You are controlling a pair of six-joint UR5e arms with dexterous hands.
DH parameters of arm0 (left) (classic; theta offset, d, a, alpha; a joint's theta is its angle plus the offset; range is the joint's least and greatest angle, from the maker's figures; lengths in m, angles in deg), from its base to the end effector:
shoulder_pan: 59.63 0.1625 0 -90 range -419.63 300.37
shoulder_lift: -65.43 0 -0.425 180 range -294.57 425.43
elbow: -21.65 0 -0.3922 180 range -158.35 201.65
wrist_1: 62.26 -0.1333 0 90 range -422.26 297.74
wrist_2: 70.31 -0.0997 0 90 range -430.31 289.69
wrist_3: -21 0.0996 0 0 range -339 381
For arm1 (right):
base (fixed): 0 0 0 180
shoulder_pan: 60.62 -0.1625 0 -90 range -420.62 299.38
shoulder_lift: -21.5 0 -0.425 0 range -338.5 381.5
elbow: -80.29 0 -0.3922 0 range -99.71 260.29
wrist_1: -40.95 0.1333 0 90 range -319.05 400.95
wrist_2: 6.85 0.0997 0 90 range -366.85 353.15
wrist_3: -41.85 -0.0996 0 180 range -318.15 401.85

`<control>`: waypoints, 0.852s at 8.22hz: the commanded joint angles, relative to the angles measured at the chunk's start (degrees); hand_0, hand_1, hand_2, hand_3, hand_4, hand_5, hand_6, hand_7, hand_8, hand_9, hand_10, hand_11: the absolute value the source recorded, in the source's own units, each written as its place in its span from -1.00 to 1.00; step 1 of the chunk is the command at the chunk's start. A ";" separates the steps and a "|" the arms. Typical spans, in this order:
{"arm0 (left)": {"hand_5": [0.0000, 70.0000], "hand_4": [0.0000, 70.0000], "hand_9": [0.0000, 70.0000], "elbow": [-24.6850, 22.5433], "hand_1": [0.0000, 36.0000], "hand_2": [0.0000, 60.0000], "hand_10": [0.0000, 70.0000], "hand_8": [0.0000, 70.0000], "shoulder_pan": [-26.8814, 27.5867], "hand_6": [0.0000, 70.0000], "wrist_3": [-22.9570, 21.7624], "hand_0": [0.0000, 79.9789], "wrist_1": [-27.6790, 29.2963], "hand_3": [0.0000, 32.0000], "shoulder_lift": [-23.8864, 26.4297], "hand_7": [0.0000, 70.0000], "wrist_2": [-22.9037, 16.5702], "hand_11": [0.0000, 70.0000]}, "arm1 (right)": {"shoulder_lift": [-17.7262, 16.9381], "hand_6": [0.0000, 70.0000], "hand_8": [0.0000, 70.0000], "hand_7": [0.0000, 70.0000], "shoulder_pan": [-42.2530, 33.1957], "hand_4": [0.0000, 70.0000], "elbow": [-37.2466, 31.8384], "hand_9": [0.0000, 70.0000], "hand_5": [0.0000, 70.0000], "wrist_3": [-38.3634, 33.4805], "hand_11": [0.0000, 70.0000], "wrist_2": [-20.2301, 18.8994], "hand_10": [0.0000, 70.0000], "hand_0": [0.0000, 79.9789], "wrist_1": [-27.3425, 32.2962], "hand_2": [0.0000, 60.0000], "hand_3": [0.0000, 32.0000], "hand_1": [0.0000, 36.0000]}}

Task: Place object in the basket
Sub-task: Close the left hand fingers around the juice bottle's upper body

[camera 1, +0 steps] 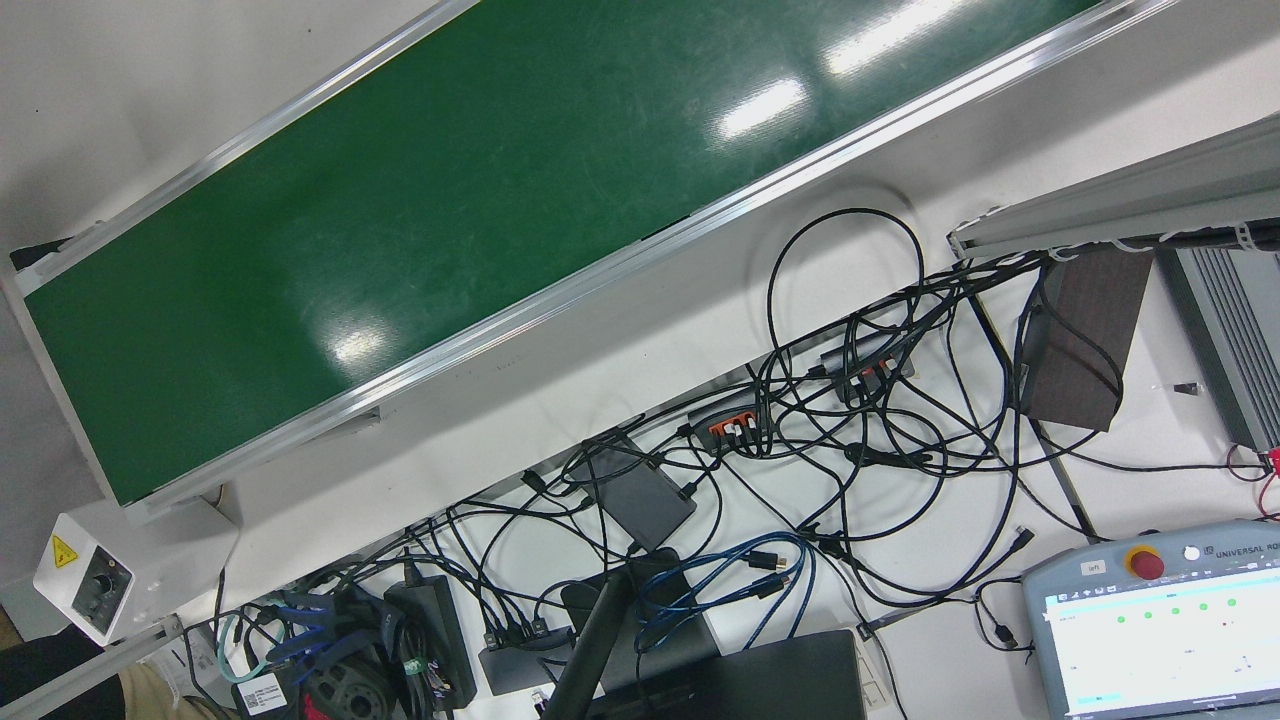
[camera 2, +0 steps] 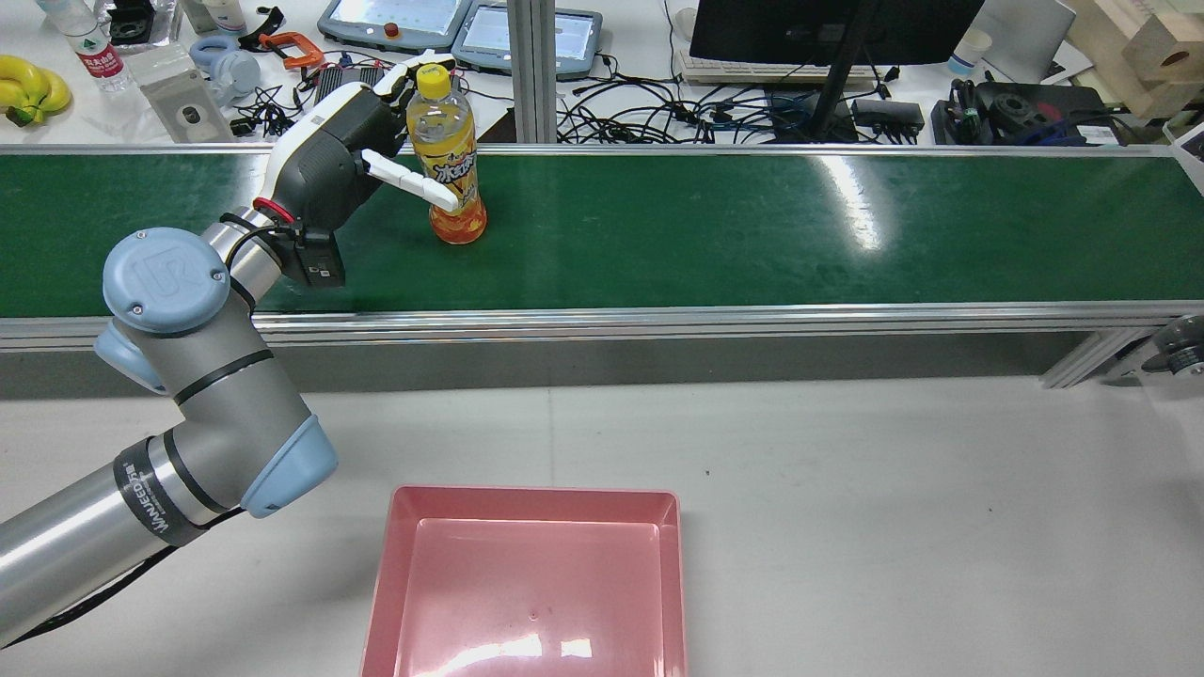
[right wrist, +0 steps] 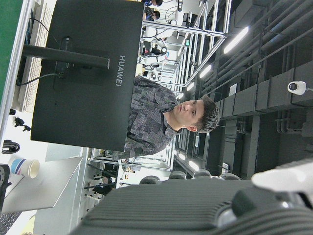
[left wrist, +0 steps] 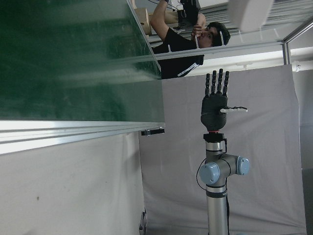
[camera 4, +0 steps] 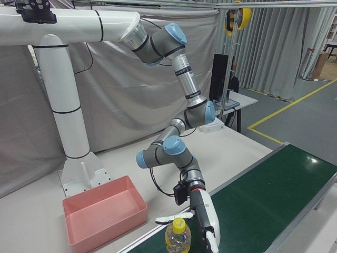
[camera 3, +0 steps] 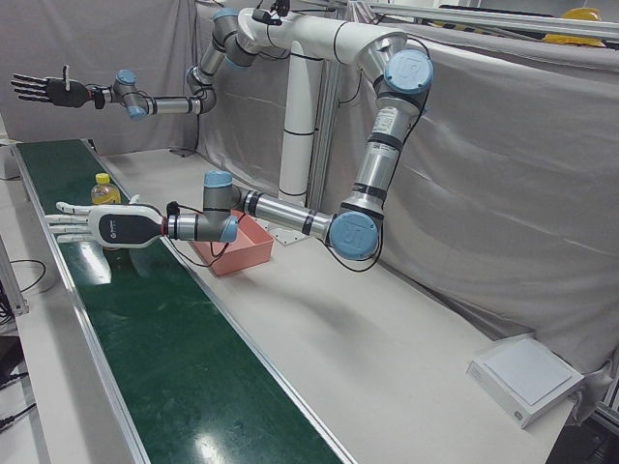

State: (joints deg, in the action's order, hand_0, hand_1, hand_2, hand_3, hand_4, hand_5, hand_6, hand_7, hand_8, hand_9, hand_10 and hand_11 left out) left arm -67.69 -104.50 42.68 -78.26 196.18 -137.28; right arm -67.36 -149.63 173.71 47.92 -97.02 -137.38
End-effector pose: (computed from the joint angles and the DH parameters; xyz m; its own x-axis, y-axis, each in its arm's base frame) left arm 0.3759 -0.6172 0.2855 -0.9454 -0.2656 -0.1889 0.0645 0.4155 -0.9073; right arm 0.1242 -0.5115 0.6445 -0.9944 0.0086 0.1054 -0.1039 0.1100 -0.9885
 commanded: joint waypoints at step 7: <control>1.00 1.00 1.00 -2.85 -0.31 -0.66 1.00 1.00 0.74 1.00 -0.15 1.00 1.17 -1.00 0.83 1.00 3.16 1.00 | 0.00 -1.00 -1.00 -1.00 -0.03 -1.00 0.09 -1.00 -1.00 0.00 -1.00 0.00 -1.00 -1.00 0.00 -1.00 -1.00 -1.00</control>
State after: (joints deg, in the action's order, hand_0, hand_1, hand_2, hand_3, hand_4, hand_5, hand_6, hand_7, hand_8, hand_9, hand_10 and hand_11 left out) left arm -68.89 -103.89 42.04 -75.01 196.50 -135.63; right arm -67.36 -149.65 173.71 47.92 -97.02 -137.38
